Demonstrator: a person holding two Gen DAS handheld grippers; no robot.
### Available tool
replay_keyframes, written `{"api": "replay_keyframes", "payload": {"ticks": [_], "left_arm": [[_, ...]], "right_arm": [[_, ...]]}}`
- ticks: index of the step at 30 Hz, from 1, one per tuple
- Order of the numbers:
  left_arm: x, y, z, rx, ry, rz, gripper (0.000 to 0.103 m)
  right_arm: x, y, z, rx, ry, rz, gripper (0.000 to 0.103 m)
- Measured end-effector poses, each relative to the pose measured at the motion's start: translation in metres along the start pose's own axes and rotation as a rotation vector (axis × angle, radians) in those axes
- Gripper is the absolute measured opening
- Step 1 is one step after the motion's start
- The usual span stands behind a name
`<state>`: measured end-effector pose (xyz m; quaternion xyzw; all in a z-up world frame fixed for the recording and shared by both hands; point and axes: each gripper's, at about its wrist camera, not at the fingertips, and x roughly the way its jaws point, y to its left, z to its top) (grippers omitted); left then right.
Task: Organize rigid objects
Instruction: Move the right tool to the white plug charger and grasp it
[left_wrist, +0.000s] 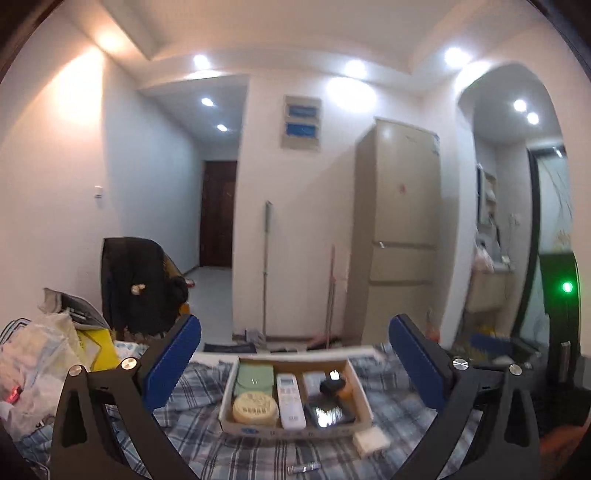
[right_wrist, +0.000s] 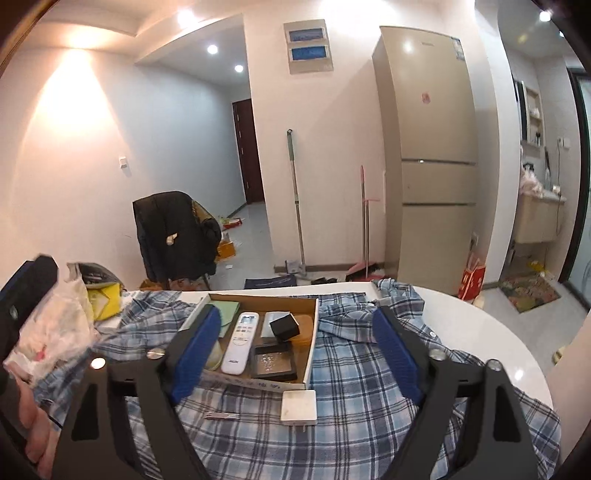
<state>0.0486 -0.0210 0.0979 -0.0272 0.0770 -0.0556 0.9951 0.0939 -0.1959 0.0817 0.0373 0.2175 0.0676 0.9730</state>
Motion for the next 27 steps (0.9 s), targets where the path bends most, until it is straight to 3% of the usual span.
{"api": "replay_keyframes", "payload": {"ticks": [2, 8, 11, 14, 19, 23, 27], "left_arm": [[0.006, 0.003, -0.012, 0.000, 0.021, 0.003, 0.103], [0.029, 0.014, -0.046, -0.045, 0.094, 0.010, 0.103], [0.048, 0.020, -0.063, -0.057, 0.167, 0.033, 0.103], [0.059, 0.034, -0.078, -0.104, 0.203, 0.093, 0.103], [0.080, 0.049, -0.096, -0.159, 0.315, 0.111, 0.103], [0.084, 0.048, -0.102, -0.133, 0.328, 0.126, 0.103], [0.090, 0.044, -0.107, -0.111, 0.363, 0.129, 0.103]], "right_arm": [[0.008, 0.000, -0.009, -0.008, -0.004, -0.009, 0.100], [0.046, -0.015, -0.031, 0.057, 0.111, 0.010, 0.100], [0.064, -0.020, -0.045, 0.061, 0.179, 0.004, 0.100], [0.094, -0.014, -0.061, -0.007, 0.364, 0.021, 0.100], [0.118, -0.020, -0.084, 0.045, 0.489, 0.056, 0.098], [0.127, -0.018, -0.095, 0.037, 0.520, 0.052, 0.094], [0.129, -0.008, -0.097, -0.037, 0.485, 0.010, 0.084]]}}
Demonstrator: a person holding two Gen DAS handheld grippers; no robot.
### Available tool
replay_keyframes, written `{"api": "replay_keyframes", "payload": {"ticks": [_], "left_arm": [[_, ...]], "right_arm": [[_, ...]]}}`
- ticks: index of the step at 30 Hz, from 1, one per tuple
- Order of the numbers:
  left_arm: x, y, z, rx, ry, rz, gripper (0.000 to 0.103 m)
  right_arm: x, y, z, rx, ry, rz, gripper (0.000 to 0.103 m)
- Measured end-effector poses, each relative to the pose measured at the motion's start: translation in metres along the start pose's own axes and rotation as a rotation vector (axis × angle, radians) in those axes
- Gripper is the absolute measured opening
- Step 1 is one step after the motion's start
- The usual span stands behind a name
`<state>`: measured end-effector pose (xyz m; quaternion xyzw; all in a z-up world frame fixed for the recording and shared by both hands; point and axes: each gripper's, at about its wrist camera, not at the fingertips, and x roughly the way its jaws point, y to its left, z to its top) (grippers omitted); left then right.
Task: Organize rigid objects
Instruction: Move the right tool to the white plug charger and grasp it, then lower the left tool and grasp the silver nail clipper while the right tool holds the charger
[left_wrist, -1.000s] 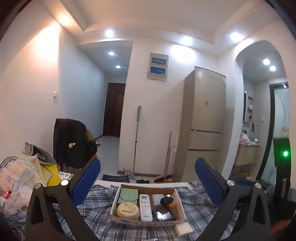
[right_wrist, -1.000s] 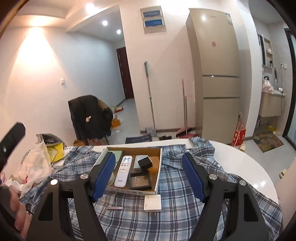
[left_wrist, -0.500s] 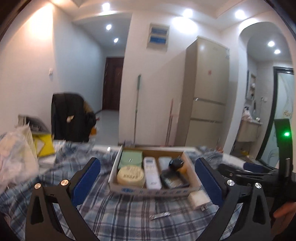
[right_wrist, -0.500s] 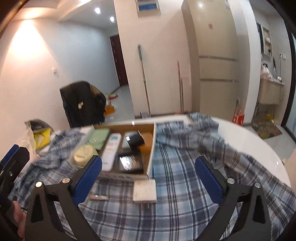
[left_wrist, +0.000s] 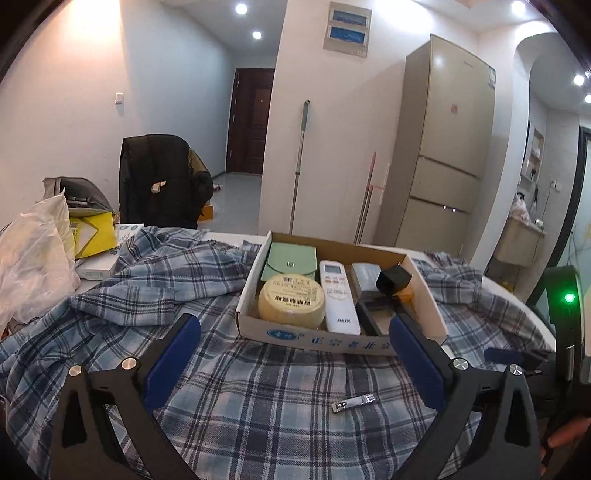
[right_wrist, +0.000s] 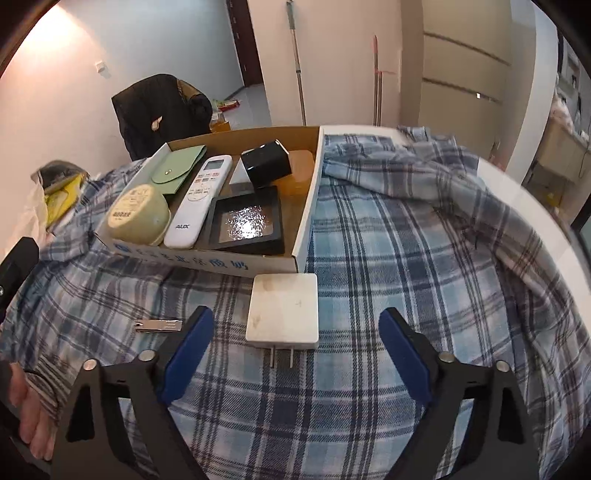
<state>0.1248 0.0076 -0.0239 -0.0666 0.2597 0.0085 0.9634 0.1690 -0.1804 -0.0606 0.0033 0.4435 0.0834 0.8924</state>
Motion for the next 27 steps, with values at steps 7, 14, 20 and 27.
{"api": "replay_keyframes", "payload": {"ticks": [7, 14, 20, 27], "left_arm": [[0.012, 0.005, -0.003, -0.020, 0.055, 0.071, 0.103], [0.015, 0.007, -0.003, -0.023, 0.073, 0.050, 0.103], [0.019, -0.006, 0.007, 0.098, 0.180, -0.071, 0.097], [0.019, -0.012, 0.001, 0.273, 0.290, -0.225, 0.032]], "right_arm": [[0.007, 0.012, 0.004, -0.061, -0.048, -0.034, 0.073], [0.024, 0.007, 0.001, -0.041, 0.036, 0.003, 0.044], [0.012, -0.004, 0.002, 0.004, 0.074, 0.007, 0.044], [-0.021, -0.012, -0.011, -0.020, 0.077, 0.043, 0.044]]}}
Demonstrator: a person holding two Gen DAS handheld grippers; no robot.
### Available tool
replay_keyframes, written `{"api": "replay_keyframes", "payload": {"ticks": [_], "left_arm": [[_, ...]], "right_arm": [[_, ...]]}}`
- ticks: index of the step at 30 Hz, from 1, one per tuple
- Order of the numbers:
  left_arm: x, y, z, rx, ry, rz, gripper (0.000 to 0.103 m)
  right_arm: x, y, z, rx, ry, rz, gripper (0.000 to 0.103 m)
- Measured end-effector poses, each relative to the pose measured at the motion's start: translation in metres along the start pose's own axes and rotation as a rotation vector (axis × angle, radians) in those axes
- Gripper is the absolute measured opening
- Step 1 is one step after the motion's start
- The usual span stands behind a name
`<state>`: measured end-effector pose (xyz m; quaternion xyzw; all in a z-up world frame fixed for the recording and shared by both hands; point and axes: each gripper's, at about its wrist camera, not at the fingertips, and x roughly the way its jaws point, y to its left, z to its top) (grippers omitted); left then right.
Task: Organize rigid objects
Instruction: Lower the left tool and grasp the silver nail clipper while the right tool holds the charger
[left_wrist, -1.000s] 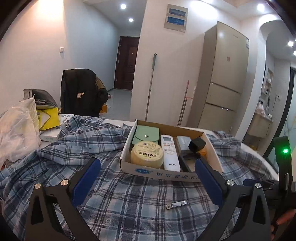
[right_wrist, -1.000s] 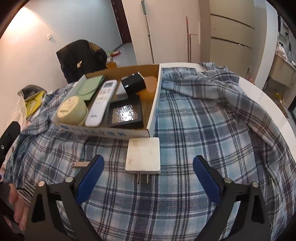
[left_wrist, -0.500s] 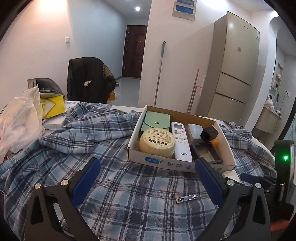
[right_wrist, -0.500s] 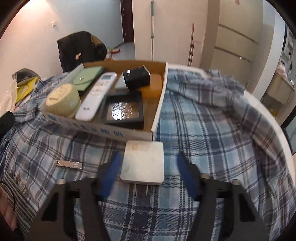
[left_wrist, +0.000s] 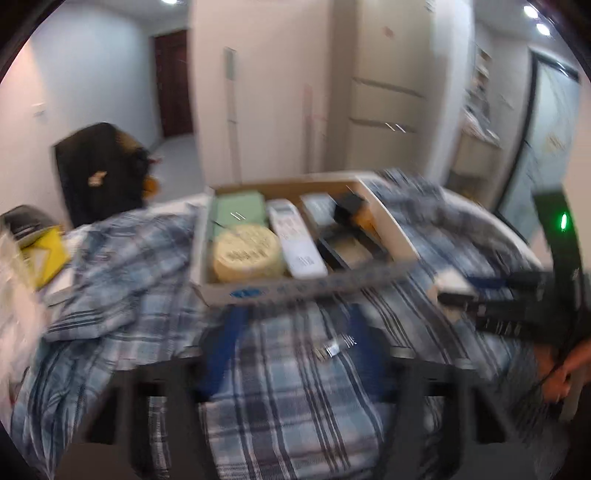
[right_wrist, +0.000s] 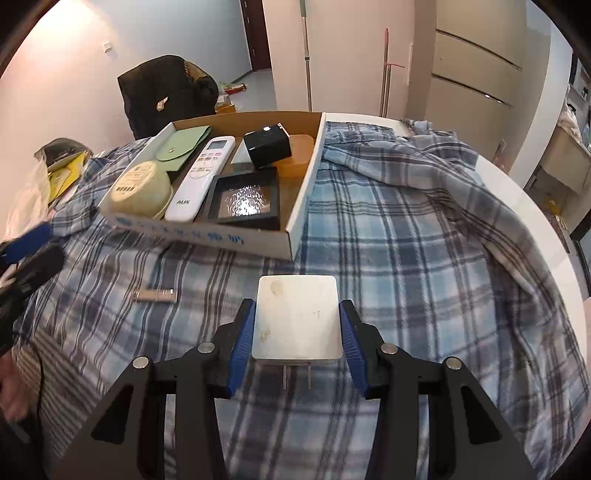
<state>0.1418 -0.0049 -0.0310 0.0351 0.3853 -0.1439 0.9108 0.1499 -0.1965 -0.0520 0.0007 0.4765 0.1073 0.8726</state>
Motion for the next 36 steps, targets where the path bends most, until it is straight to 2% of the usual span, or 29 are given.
{"api": "replay_keyframes", "payload": {"ticks": [2, 4, 6, 15, 21, 22, 24, 27, 31, 35, 36], "left_arm": [[0.011, -0.004, -0.005, 0.060, 0.060, -0.073, 0.018], [0.019, -0.008, -0.009, 0.109, 0.085, -0.102, 0.018], [0.025, -0.014, -0.010, 0.168, 0.098, -0.104, 0.011], [0.051, -0.024, -0.006, 0.358, 0.143, -0.184, 0.011], [0.070, -0.023, -0.008, 0.381, 0.216, -0.185, 0.011], [0.070, -0.022, -0.008, 0.379, 0.215, -0.195, 0.013], [0.070, -0.020, -0.007, 0.369, 0.224, -0.229, 0.023], [0.073, -0.021, -0.008, 0.369, 0.237, -0.226, 0.031], [0.078, -0.023, -0.011, 0.388, 0.249, -0.219, 0.031], [0.078, -0.022, -0.010, 0.343, 0.238, -0.235, 0.030], [0.077, -0.025, -0.011, 0.358, 0.238, -0.213, 0.026]], "right_arm": [[-0.008, 0.000, -0.005, -0.005, -0.014, 0.025, 0.044], [-0.015, 0.000, -0.006, -0.011, -0.034, 0.038, 0.044], [-0.019, 0.002, -0.007, -0.023, -0.058, 0.046, 0.044], [-0.017, -0.002, -0.010, -0.027, -0.042, 0.105, 0.044], [-0.019, -0.007, -0.010, -0.016, -0.044, 0.122, 0.044], [-0.020, -0.007, -0.010, -0.017, -0.046, 0.126, 0.044], [-0.021, -0.006, -0.009, -0.024, -0.051, 0.127, 0.044], [-0.022, -0.005, -0.009, -0.027, -0.054, 0.124, 0.044], [-0.024, -0.005, -0.010, -0.028, -0.056, 0.128, 0.044], [-0.027, -0.004, -0.011, -0.034, -0.064, 0.134, 0.044], [-0.028, -0.004, -0.011, -0.031, -0.065, 0.134, 0.044]]}}
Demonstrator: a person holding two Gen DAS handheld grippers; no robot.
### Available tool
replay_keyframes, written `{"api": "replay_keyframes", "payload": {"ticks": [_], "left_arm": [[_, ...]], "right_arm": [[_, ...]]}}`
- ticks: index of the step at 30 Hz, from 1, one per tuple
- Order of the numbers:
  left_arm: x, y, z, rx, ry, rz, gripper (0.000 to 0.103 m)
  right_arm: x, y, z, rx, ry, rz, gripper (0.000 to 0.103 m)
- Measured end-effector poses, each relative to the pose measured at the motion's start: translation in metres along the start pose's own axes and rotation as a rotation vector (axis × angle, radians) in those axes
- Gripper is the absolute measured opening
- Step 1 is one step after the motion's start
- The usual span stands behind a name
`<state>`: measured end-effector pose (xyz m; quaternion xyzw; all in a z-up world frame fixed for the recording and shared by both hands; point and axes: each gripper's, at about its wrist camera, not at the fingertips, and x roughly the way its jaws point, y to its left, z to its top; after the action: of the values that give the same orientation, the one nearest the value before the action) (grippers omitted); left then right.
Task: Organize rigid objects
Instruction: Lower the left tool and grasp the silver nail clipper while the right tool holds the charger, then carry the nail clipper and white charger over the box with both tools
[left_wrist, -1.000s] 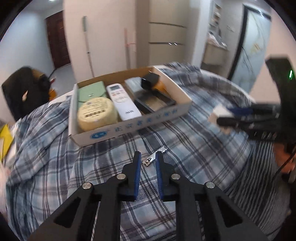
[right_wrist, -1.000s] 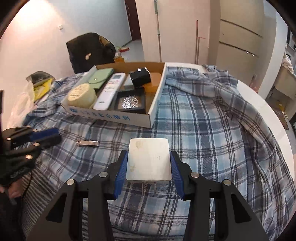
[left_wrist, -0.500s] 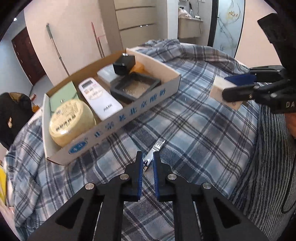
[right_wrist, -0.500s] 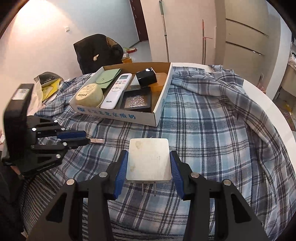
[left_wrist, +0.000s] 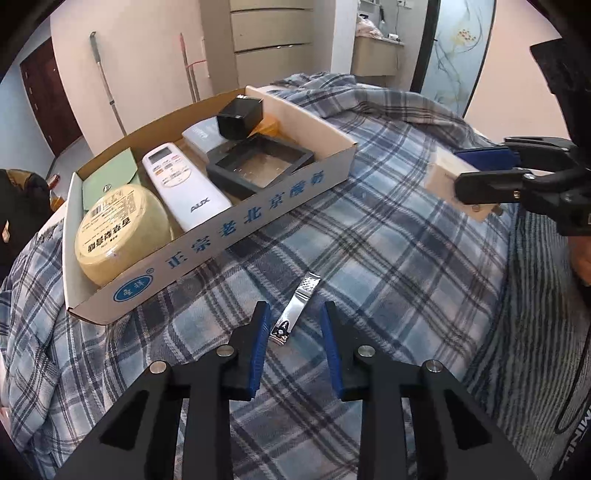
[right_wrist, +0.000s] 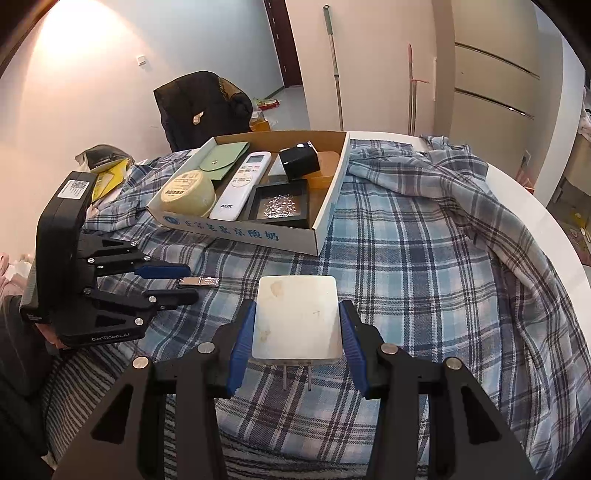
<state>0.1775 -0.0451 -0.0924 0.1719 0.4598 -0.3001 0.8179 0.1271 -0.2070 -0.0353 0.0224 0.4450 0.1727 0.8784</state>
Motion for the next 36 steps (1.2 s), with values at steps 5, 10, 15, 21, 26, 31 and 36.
{"api": "replay_keyframes", "payload": {"ticks": [5, 10, 15, 21, 26, 31, 36], "left_arm": [[-0.001, -0.014, -0.003, 0.044, 0.034, 0.024, 0.010], [-0.016, -0.019, -0.005, -0.010, -0.011, 0.028, 0.010], [-0.044, -0.021, -0.010, -0.077, -0.079, 0.075, 0.010], [-0.077, -0.023, -0.014, -0.153, -0.184, 0.153, 0.010], [-0.100, -0.026, -0.008, -0.175, -0.255, 0.180, 0.010], [-0.109, -0.023, 0.009, -0.233, -0.278, 0.276, 0.010], [-0.117, -0.005, 0.025, -0.300, -0.298, 0.354, 0.010]], "right_arm": [[0.000, -0.001, 0.001, -0.002, 0.003, -0.002, 0.044], [0.000, -0.002, 0.001, 0.004, 0.003, -0.009, 0.044], [-0.001, -0.003, 0.001, 0.015, 0.003, -0.024, 0.044], [-0.007, -0.001, 0.004, 0.020, -0.002, -0.035, 0.044], [-0.022, 0.005, 0.011, 0.012, -0.032, -0.059, 0.044], [-0.035, 0.011, 0.026, -0.015, -0.063, -0.097, 0.044], [-0.039, 0.019, 0.056, -0.022, -0.088, -0.111, 0.044]]}}
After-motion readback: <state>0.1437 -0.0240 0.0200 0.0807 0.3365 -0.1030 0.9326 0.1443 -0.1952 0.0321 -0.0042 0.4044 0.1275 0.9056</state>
